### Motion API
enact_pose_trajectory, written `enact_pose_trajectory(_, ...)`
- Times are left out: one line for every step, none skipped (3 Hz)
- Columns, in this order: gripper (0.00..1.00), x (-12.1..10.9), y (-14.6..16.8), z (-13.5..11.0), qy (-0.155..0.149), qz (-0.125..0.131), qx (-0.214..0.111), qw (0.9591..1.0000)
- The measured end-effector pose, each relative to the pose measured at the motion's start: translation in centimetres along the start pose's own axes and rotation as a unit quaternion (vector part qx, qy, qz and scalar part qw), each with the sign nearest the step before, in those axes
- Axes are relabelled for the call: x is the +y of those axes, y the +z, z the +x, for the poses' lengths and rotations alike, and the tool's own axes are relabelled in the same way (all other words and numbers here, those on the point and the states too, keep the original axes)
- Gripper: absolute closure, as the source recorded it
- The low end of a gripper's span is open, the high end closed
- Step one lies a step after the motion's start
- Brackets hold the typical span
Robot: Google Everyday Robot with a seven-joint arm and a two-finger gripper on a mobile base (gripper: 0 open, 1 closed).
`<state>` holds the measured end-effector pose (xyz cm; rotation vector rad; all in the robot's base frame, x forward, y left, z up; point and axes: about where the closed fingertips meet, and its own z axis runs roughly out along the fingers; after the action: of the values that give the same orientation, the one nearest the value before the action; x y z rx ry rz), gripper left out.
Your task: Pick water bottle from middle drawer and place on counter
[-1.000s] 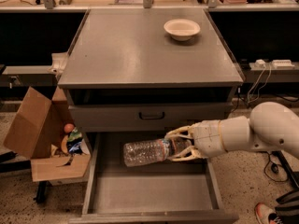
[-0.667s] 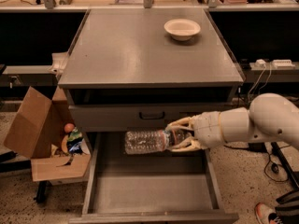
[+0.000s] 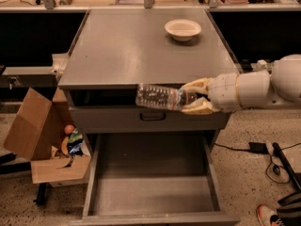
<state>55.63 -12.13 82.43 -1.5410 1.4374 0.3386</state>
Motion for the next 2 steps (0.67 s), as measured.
enact_pose_trajectory(1.00,-4.57,-2.97,-1.14,0.008,0.049,0.008,0.9987)
enact_pose_trajectory(1.00,-4.57,-2.97,-1.14,0.008,0.049,0.008,0.9987)
